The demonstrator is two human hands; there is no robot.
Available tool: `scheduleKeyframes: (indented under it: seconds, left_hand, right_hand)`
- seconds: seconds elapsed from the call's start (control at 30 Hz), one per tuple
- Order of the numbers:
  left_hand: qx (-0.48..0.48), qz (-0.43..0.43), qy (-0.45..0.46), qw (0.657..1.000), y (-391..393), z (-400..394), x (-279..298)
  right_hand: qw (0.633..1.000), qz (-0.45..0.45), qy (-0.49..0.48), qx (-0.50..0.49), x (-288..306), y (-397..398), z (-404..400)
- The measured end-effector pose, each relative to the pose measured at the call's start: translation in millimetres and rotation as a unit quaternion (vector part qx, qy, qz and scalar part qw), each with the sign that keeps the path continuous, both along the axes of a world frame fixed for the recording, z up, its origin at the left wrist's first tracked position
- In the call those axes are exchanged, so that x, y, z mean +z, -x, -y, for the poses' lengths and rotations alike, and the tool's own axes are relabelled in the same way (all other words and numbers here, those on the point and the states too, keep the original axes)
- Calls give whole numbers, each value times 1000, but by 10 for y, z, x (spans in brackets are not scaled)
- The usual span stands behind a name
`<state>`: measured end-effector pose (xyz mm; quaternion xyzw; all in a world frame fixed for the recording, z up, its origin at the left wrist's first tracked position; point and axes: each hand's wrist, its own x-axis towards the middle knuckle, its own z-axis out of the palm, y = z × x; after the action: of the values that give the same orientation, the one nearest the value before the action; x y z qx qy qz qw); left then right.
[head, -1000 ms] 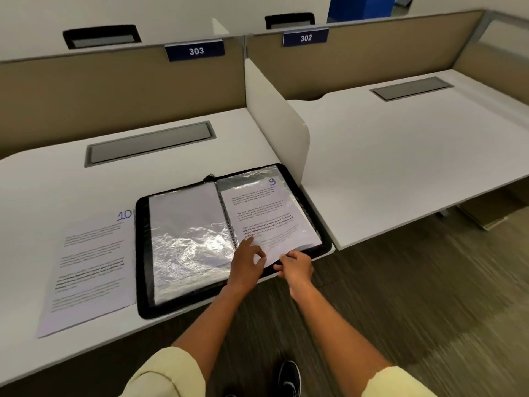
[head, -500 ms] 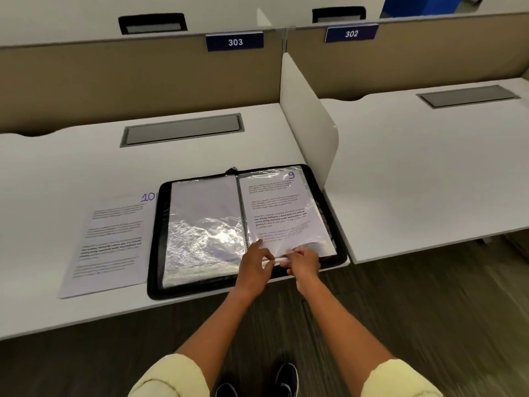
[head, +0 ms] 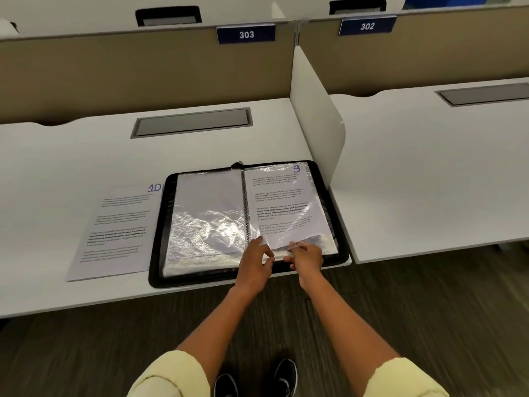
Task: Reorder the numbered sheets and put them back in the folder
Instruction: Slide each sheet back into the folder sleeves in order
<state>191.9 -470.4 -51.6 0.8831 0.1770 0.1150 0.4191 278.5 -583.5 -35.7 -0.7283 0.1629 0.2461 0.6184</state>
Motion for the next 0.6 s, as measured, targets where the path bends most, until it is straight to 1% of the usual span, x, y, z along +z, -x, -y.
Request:
scheduleKeyframes:
  seconds: [0.2, 0.47, 0.6]
  left_hand:
    - [3, 2, -25, 1000, 0, 76, -57]
    - [0, -55, -50, 997, -47, 118, -75]
    - [-15, -84, -72, 994, -95, 73, -38]
  right_hand:
    - [996, 64, 36, -45, 87, 102, 271]
    - [978, 114, 111, -136, 87, -108, 508]
    - [981, 111, 106, -114, 96, -232, 554]
